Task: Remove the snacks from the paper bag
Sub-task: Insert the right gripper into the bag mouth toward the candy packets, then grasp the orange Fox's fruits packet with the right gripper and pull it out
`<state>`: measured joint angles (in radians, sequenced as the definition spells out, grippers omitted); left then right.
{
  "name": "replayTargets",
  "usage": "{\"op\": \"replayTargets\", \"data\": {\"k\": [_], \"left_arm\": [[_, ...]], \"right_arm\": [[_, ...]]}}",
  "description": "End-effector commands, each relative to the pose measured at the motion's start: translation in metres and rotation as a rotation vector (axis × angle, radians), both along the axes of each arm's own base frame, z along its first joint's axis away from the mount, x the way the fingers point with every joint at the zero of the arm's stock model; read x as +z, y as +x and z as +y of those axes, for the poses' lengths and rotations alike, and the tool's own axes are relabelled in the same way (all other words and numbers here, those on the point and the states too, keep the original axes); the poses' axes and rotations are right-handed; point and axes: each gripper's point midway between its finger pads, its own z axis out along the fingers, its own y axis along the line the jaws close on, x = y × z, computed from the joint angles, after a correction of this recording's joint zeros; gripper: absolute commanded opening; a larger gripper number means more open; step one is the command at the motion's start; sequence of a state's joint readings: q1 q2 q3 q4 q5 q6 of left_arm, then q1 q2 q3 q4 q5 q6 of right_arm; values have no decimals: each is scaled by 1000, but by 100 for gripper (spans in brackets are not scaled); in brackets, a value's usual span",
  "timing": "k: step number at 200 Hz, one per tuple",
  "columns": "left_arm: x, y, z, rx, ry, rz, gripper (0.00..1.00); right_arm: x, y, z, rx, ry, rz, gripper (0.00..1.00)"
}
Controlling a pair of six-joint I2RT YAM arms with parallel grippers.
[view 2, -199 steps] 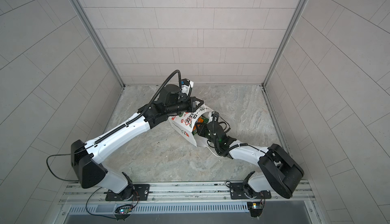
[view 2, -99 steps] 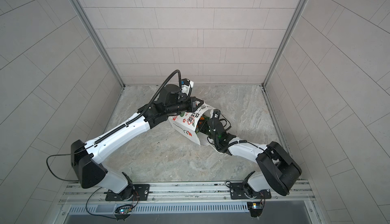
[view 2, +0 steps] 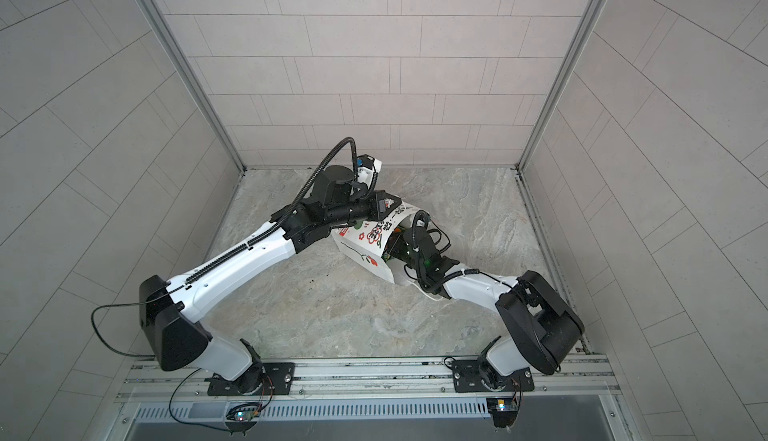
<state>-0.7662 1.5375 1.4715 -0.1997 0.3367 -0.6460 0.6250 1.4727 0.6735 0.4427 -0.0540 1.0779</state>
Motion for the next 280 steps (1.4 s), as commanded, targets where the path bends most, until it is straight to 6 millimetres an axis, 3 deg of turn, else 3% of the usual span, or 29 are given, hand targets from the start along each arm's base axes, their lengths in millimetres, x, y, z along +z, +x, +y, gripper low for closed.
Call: {"op": "replayTargets", "data": {"k": [1, 19, 47, 181, 228, 280], "left_arm": [[32, -5, 1, -16, -41, -65, 0], [32, -5, 2, -16, -38, -67, 0], [31, -4, 6, 3, -22, -75, 0], [19, 12, 46, 198, 125, -125, 0], [18, 13, 50, 221, 130, -126, 0], [14, 12, 50, 217, 133, -122, 0]], "right_arm": [[2, 5, 3, -4, 13, 12, 20], [0, 6, 4, 0, 12, 17, 19], [4, 6, 8, 20, 15, 9, 0], [57, -23, -11, 114, -128, -113, 0], [72, -35, -16, 151, -156, -130, 0], [103, -51, -25, 185, -172, -178, 0]]}}
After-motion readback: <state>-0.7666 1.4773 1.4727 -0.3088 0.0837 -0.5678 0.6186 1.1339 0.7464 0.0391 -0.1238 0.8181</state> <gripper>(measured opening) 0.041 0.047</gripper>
